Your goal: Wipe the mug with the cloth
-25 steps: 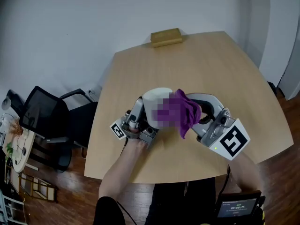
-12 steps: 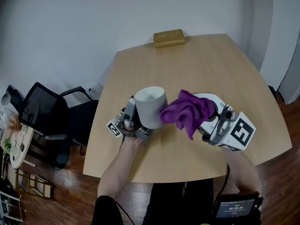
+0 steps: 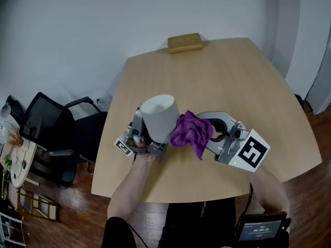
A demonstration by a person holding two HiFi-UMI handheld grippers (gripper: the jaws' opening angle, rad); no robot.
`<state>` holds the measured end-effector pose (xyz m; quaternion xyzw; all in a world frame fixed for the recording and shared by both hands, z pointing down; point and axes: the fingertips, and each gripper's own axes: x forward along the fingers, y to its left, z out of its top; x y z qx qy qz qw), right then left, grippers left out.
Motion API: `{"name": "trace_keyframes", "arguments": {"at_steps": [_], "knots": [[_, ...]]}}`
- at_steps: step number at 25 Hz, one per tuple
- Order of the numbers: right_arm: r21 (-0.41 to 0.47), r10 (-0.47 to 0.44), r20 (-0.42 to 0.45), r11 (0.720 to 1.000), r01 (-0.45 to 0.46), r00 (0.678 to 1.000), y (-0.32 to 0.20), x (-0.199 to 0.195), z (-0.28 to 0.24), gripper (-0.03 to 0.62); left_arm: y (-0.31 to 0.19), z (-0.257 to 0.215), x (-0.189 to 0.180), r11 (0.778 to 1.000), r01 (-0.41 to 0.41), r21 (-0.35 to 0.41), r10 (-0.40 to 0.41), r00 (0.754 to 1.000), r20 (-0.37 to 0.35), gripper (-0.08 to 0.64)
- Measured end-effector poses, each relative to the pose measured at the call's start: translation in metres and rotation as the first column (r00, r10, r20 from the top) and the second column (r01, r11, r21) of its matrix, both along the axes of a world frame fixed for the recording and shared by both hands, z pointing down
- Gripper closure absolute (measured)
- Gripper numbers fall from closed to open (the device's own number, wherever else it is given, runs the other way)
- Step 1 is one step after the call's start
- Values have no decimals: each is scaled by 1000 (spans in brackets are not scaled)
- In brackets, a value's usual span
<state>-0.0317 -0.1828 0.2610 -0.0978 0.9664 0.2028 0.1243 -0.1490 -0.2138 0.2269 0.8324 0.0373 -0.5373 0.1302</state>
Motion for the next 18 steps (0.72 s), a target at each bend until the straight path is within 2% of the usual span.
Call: {"name": "trace_keyframes", "arguments": {"at_steps": [2, 3, 5, 6, 7, 8, 10, 13, 14, 15, 16, 18], "knots": [[8, 26, -101, 1000, -26, 995, -6, -8, 17, 522, 4, -3, -5, 996, 63, 58, -66, 996, 54, 485], [-29, 36, -103, 999, -39, 994, -13, -7, 19, 522, 7, -5, -5, 991, 94, 93, -103, 990, 93, 485], [-168, 20, -11, 986, -22, 1000, -34, 7, 12, 520, 15, -8, 0, 977, 135, 165, -162, 973, 163, 485], [-270, -9, 74, 962, 29, 997, -45, 18, 5, 520, 19, -11, 5, 969, 145, 200, -185, 963, 196, 485], [-382, -50, 177, 917, 116, 983, -54, 27, -2, 520, 25, -14, 12, 960, 152, 236, -206, 951, 228, 485], [-474, -98, 284, 850, 229, 954, -60, 35, -7, 520, 31, -17, 20, 950, 154, 272, -227, 938, 262, 485], [-573, -189, 455, 686, 448, 870, -63, 40, -8, 520, 42, -18, 38, 931, 152, 333, -263, 910, 320, 485], [-635, -277, 580, 436, 638, 766, -51, 22, 2, 520, 58, -16, 60, 910, 122, 397, -280, 886, 369, 485], [-653, -290, 591, 376, 657, 753, -48, 15, 7, 522, 64, -16, 64, 904, 106, 415, -277, 883, 378, 485], [-679, -296, 571, 355, 643, 766, -48, 8, 15, 522, 68, -15, 65, 898, 91, 431, -275, 879, 388, 485], [-712, -297, 522, 365, 600, 800, -50, 2, 25, 522, 70, -11, 65, 893, 75, 445, -275, 873, 404, 485], [-781, -298, 380, 404, 476, 876, -52, -11, 48, 522, 72, 1, 67, 885, 41, 465, -272, 855, 442, 485]]}}
